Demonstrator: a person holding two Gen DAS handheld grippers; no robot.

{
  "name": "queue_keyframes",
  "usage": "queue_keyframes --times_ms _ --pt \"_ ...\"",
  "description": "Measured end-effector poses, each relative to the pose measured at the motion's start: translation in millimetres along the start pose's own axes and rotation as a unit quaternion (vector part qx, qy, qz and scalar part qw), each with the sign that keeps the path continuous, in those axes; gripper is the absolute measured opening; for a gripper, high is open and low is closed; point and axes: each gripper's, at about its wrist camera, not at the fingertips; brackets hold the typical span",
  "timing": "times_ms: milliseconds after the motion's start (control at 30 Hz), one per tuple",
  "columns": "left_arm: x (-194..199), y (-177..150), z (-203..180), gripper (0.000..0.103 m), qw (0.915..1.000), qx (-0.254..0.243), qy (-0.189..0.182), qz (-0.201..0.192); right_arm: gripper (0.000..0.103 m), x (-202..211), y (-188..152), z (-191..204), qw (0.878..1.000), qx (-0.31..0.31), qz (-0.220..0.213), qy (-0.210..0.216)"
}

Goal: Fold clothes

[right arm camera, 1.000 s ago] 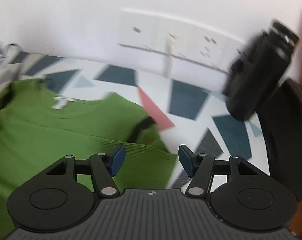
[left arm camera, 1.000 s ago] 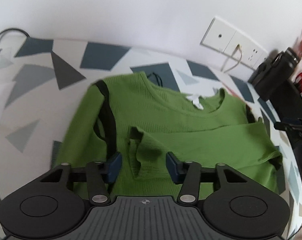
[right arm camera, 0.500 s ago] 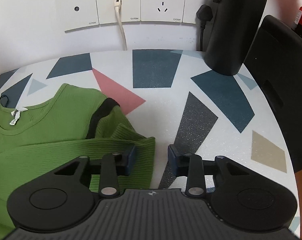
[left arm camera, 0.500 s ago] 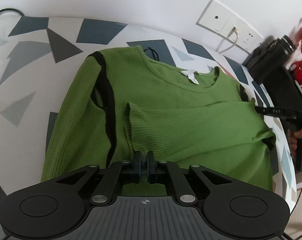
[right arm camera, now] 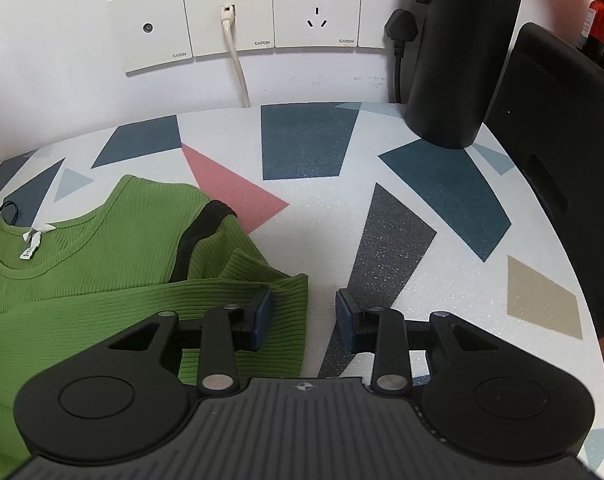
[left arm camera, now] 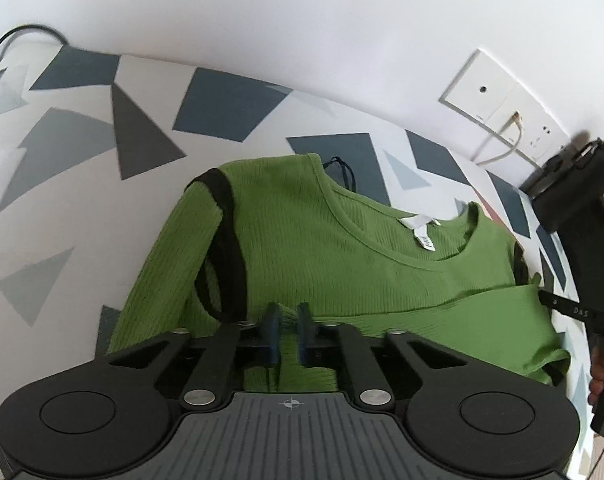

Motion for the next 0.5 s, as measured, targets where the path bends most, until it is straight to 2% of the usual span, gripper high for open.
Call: queue_keyframes --times_ms 100,167,233,367,500 --pt "4 -3 -3 0.0 0.9999 -0.006 0.008 -0.012 0.036 0 -2 0 1.0 0.001 -0.005 0.001" --pt "12 -5 -3 0.0 0.9994 -0.008 0.009 -0.033 0.031 0 -3 0 1.0 0.002 -0.01 0.004" --pt "21 -5 -5 0.0 0.9982 -0.012 0.01 -0.059 0.009 2 -5 3 1.0 0.006 -0.015 0.001" --pt "31 2 -6 0.0 0.9948 -0.012 0.027 -0.098 0.004 9 -6 0 0.999 -0.012 -0.042 -0.019" --pt "19 9 1 0.0 0.9953 -0.001 0.032 -0.092 0.003 8 -1 -13 0.998 -0.053 -0.043 -0.004"
Point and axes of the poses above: each gripper's, at about its wrist camera, not at the fingertips, and x roughly against the way its jaws point, z to its left, y to its top, and after that the axes turned 14 degrees about z, right-handed
